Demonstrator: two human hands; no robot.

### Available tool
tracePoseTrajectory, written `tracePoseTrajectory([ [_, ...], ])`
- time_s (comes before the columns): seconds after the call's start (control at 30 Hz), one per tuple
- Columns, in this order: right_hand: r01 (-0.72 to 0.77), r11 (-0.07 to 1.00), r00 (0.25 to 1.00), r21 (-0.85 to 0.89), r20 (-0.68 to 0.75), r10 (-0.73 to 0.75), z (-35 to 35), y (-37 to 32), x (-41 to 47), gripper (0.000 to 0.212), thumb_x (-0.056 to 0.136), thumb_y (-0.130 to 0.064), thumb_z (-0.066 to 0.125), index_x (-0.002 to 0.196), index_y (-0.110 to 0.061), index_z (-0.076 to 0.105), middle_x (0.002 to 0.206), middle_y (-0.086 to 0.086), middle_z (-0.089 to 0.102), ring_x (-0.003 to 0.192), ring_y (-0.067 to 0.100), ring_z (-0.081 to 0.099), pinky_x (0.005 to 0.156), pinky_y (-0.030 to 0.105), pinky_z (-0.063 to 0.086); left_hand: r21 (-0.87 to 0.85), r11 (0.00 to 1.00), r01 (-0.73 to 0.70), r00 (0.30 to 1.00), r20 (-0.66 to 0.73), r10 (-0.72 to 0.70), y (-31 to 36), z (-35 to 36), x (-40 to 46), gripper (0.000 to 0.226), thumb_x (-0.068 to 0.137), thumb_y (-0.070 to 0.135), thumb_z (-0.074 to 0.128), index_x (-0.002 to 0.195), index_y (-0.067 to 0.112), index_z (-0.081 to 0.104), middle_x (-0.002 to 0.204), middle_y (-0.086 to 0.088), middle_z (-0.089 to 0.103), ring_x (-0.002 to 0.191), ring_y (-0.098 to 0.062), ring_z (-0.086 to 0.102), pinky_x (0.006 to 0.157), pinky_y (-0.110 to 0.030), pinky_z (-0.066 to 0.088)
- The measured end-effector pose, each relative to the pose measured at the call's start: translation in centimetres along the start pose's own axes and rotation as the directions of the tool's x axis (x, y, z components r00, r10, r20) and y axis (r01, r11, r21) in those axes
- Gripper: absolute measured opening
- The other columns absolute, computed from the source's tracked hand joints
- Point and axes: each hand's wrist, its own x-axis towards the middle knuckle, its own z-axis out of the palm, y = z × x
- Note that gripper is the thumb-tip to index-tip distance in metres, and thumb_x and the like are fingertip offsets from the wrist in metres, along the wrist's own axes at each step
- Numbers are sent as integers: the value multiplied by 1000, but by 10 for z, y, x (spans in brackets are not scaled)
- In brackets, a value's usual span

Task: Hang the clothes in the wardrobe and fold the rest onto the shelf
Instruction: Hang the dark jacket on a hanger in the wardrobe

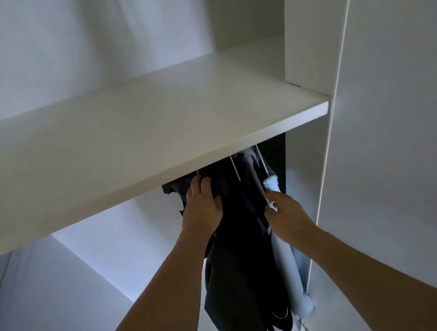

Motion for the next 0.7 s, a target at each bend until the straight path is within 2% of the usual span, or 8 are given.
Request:
tracePoseTrajectory([
  [0.07,-30,1000,997,6,-68,30,2,2,-11,44,94,-5,40,137,-15,45,91,-3,54,57,12,52,49,21,43,-8,1000,-21,1000,-10,21,-1,1,-11,53,95,22,49,144,10,31,155,-11,17,141,-31,21,109,-42,36],
  [0.17,-80,995,990,-56,-119,73,7,2,-33,48,95,-9,41,142,-19,39,125,4,54,67,17,60,57,25,49,-1,985,-174,982,-79,174,-3,6,-27,47,90,21,51,133,3,46,143,-17,38,131,-35,38,106,-45,41],
  [0.23,-101,989,983,-106,-164,83,13,7,-46,50,93,-9,41,142,-20,40,141,2,44,93,21,62,74,29,50,19,940,-340,937,-74,340,-5,16,-36,43,87,22,49,125,1,53,132,-19,49,121,-36,48,100,-47,46],
  [0.27,-108,984,980,-142,-179,82,15,11,-52,51,92,-9,41,142,-20,40,145,1,41,107,22,58,86,30,48,31,911,-412,908,-65,413,-4,21,-40,41,88,21,48,123,0,55,129,-19,51,119,-36,50,100,-47,46],
  [0.33,-129,968,977,-216,-196,87,17,17,-65,52,91,-8,41,142,-18,39,148,0,37,124,22,48,101,31,41,39,857,-515,854,-66,516,1,28,-49,39,89,20,50,121,0,57,127,-18,55,118,-35,52,100,-47,45],
  [0.43,-184,944,964,-275,-238,119,14,27,-88,52,91,-6,41,143,-16,38,149,2,36,132,21,40,105,26,32,7,789,-614,787,-73,613,15,38,-65,36,90,19,50,120,0,58,125,-16,56,118,-31,52,103,-47,43],
  [0.57,-248,917,942,-314,-297,153,5,48,-123,53,90,-5,41,143,-13,37,148,5,37,134,20,39,107,24,29,-24,723,-690,724,-4,690,38,46,-91,40,90,24,42,122,4,53,128,-13,54,120,-30,50,106,-47,40],
  [0.7,-321,897,914,-306,-349,207,-3,81,-173,53,91,-6,41,143,-13,37,149,3,36,134,19,37,109,24,27,-78,656,-750,653,70,754,63,64,-139,39,87,23,55,122,8,50,129,-10,55,119,-27,50,103,-43,43],
])
